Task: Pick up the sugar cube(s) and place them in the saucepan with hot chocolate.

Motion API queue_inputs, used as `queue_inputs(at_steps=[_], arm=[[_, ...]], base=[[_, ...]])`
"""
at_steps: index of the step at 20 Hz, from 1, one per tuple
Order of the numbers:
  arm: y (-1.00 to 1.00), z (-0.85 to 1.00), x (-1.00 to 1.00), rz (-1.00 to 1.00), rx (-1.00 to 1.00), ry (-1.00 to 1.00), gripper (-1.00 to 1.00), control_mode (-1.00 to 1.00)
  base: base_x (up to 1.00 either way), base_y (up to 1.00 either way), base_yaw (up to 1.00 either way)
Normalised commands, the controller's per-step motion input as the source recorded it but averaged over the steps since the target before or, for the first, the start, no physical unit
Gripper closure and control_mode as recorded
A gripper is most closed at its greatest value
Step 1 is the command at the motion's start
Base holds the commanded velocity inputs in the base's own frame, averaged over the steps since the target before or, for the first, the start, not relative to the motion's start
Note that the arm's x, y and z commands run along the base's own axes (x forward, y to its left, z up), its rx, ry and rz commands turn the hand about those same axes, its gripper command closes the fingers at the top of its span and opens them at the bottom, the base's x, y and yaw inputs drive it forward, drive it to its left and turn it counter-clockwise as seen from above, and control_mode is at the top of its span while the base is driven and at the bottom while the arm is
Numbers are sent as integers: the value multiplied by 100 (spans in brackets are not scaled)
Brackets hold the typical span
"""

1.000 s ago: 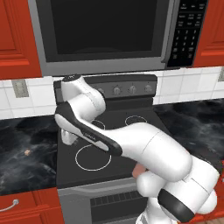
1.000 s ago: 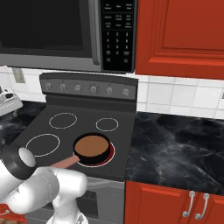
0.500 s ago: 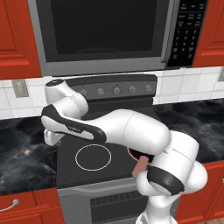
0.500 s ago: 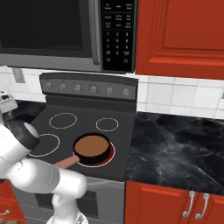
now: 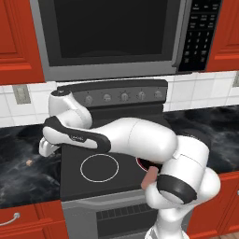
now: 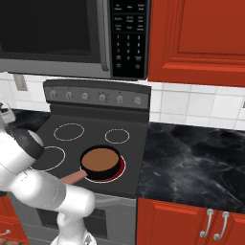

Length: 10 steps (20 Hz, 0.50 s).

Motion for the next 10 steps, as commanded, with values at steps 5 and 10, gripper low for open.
queue_inputs(at_steps=[5, 10], arm=[[29, -1, -1, 7, 0, 2, -100, -100], [30, 0, 1, 7, 0, 1, -100, -100]], base=[[0, 0, 0], [0, 0, 0]])
